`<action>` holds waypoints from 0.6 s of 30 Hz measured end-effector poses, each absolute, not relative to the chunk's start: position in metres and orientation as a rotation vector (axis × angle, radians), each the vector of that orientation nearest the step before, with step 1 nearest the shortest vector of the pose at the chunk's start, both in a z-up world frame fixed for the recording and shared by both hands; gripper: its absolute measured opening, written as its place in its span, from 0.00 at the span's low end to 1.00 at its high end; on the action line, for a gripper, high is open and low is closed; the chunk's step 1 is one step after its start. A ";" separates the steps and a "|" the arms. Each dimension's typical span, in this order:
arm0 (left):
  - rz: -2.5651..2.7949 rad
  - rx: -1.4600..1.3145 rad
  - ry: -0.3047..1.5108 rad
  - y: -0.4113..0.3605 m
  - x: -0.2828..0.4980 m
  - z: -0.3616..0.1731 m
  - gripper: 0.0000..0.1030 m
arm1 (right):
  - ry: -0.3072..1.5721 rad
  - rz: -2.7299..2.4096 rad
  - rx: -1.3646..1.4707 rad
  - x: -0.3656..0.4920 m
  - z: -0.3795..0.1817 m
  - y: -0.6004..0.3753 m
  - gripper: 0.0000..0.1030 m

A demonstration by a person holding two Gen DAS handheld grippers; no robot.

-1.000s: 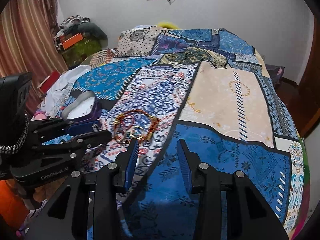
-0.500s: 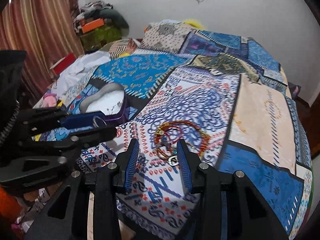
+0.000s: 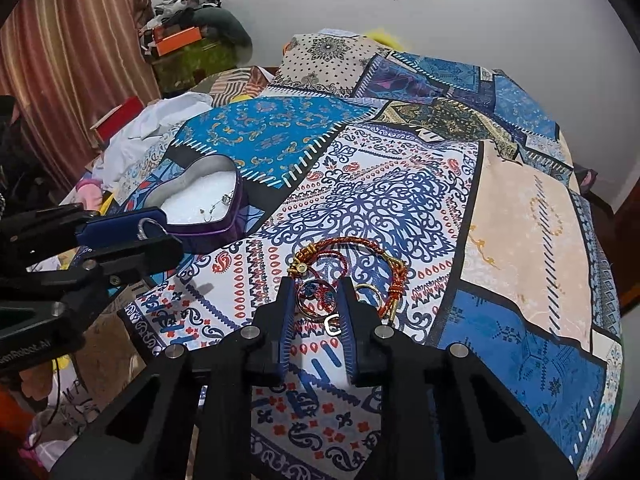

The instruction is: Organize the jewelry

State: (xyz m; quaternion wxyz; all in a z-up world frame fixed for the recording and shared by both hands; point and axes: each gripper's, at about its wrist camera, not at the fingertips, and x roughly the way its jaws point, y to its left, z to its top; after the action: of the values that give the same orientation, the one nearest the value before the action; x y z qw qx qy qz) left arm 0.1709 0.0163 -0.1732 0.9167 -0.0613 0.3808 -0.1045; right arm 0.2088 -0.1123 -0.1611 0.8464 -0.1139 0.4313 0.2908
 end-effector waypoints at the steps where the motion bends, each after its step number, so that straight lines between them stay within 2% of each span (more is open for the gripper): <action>1: -0.213 -0.126 0.778 0.018 0.169 -0.171 0.29 | 0.909 0.612 -0.235 0.208 -0.160 -0.113 0.18; 18: -0.153 -0.121 0.668 0.046 0.145 -0.130 0.29 | 0.750 0.601 -0.194 0.189 -0.102 -0.102 0.18</action>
State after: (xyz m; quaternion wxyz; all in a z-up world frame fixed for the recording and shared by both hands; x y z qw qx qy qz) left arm 0.1452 0.0455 -0.1304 0.9402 -0.0593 0.3271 -0.0748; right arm 0.1890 -0.1018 -0.1025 0.8821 -0.0931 0.3604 0.2886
